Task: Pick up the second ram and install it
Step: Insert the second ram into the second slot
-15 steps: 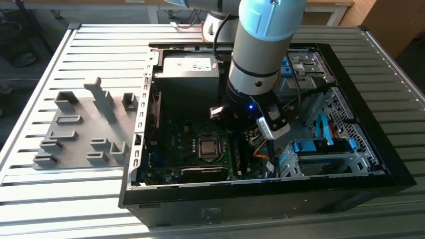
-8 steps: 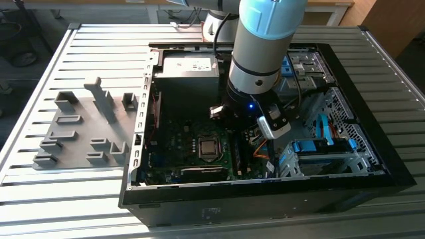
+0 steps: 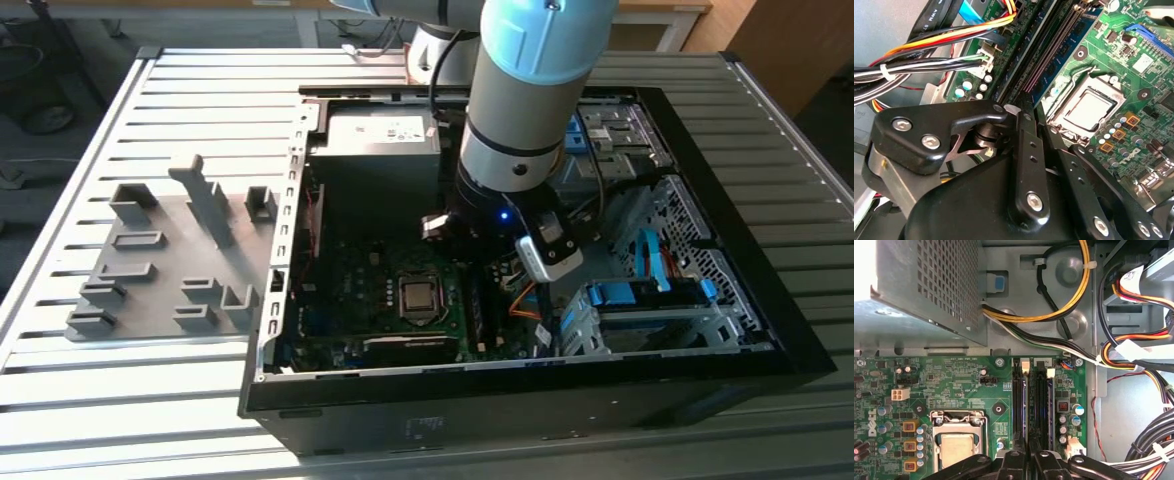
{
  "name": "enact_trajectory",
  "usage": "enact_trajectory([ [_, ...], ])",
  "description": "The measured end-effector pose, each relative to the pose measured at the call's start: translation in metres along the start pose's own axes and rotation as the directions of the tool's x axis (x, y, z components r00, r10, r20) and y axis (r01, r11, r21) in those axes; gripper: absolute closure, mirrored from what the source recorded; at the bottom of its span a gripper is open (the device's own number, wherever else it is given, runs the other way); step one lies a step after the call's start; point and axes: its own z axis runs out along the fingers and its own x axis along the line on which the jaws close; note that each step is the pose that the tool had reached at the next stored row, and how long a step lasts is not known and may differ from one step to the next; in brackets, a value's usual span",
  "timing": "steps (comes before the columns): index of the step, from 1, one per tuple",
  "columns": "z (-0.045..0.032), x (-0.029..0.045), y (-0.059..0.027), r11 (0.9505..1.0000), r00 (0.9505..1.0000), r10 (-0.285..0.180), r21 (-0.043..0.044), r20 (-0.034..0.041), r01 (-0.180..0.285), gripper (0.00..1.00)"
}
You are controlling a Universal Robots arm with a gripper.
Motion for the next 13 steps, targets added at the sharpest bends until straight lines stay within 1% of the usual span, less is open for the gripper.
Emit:
enact_trajectory([
  [5, 0.0004, -0.0002, -0.0004, 1.0, 1.0, 0.001, -0.0005, 0.0, -0.001, 0.86],
  [13, -0.0027, -0.0004, -0.0007, 1.0, 1.0, 0.002, -0.0008, 0.0001, -0.002, 0.86],
])
